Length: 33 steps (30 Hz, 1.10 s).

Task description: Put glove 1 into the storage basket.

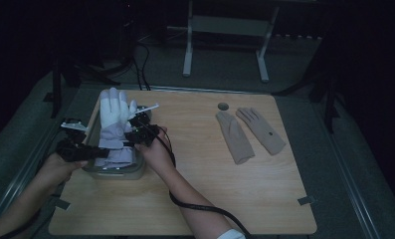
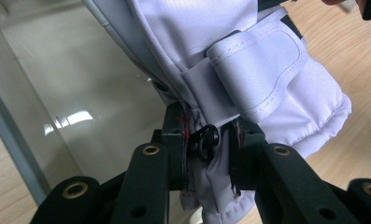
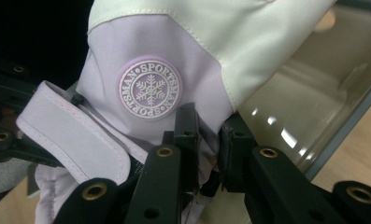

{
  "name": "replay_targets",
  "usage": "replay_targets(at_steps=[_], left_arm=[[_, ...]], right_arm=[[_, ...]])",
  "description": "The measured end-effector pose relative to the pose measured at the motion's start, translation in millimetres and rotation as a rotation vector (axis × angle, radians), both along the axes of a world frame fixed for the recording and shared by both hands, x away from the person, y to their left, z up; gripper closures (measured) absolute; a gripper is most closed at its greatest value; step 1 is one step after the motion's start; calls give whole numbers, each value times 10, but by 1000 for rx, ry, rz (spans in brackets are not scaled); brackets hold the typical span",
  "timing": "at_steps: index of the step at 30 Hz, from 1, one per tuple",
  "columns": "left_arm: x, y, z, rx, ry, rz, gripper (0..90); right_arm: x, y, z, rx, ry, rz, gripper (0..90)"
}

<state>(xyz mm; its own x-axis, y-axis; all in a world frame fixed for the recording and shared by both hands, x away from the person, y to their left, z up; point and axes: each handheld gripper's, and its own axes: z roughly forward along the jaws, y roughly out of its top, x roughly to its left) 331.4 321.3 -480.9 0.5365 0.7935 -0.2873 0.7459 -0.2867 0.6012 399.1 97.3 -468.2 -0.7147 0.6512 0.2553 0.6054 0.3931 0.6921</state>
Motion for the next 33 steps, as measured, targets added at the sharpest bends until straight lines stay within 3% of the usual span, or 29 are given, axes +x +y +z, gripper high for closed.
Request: replay_targets(at_steps=[5,7,11,17,21,28,30,33], left_arm=[[41,8,-124,2,44,-5,709],[42,-2,-154,6,51,1,656],[5,-47,-115,58,-17,19,514],[-18,-56,-41,17,-57,37,388],[-30,-87,-46,13,-77,50,387],[-42,-133,-54,-6,-106,74,386],[-57,-162,-44,-3,-120,78,386],[-82,-205,-27,-14,-138,73,387]], right_arm=[[30,53,-146,-37,26,-8,798],[40,59,-182,-43,41,-11,798],[62,65,-208,-54,46,-21,800],[81,122,-273,-105,55,-27,800],[113,137,-313,-128,81,-31,796],[147,180,-332,-185,82,-3,721],[148,179,-304,-191,73,7,666],[128,156,-215,-181,25,20,596]])
